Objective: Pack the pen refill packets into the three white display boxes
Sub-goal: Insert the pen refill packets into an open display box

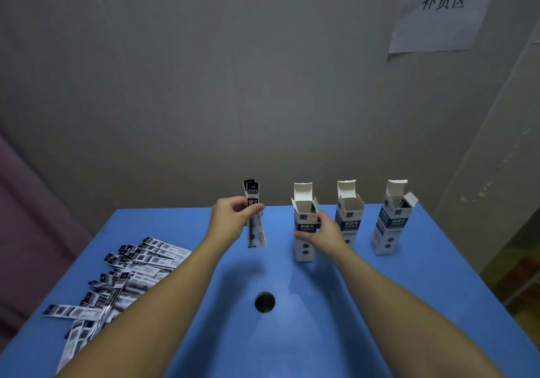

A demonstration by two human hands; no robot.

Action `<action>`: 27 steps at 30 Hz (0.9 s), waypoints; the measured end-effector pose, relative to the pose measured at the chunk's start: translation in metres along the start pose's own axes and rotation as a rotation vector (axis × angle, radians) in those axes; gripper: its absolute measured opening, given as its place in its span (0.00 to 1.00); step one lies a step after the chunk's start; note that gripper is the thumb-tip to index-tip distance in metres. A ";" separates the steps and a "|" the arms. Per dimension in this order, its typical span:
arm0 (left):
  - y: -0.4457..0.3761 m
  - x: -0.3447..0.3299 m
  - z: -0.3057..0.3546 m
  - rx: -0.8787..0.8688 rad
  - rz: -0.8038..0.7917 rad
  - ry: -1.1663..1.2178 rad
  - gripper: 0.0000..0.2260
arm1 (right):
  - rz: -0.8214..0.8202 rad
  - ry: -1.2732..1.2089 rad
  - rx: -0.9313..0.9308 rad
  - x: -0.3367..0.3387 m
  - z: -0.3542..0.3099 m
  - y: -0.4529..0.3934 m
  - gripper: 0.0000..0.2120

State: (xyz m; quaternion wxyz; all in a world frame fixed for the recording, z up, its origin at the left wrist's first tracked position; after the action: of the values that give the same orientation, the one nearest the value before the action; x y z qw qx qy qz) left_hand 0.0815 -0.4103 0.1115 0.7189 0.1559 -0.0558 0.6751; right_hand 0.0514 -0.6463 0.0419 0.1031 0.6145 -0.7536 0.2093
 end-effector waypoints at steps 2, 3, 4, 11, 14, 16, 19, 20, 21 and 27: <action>0.006 0.005 0.011 -0.018 -0.014 0.044 0.07 | 0.031 0.034 0.075 -0.001 -0.008 0.004 0.21; 0.009 0.008 0.018 -0.034 -0.019 0.072 0.07 | 0.041 0.042 0.112 -0.001 -0.012 0.008 0.21; 0.015 0.011 0.027 -0.053 -0.025 0.106 0.07 | 0.043 0.049 0.149 -0.001 -0.016 0.013 0.22; 0.087 0.021 0.107 -0.311 -0.147 0.411 0.05 | -0.006 0.122 0.379 0.013 -0.042 0.049 0.24; 0.110 0.021 0.127 -0.412 -0.174 0.453 0.06 | -0.011 0.094 0.431 0.016 -0.059 0.071 0.26; 0.119 0.018 0.131 -0.453 -0.192 0.429 0.06 | -0.013 0.068 0.456 0.017 -0.071 0.084 0.27; 0.125 0.012 0.127 -0.472 -0.213 0.402 0.06 | -0.013 0.034 0.483 0.017 -0.084 0.099 0.29; 0.125 0.011 0.125 -0.470 -0.217 0.391 0.06 | -0.016 0.025 0.489 0.017 -0.087 0.102 0.29; 0.127 0.010 0.123 -0.462 -0.221 0.377 0.07 | -0.021 0.017 0.489 0.016 -0.089 0.105 0.28; 0.131 0.007 0.111 -0.415 -0.247 0.302 0.07 | -0.006 0.001 0.454 0.012 -0.096 0.115 0.26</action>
State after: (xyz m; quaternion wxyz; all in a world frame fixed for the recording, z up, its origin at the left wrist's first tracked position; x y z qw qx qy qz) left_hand -0.0329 -0.4320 0.2377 0.8125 -0.0915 -0.0657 0.5719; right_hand -0.0725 -0.5962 0.1109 -0.0369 0.6240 -0.6855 0.3733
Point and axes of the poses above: each hand's wrist, its own y-axis away from the middle knuckle, its own x-axis out of the back of the hand, z = x × y, the point moved 2 cm from there along -y, towards the middle knuckle, and after that the axes turned 15 degrees about x, right-handed, at the moved point
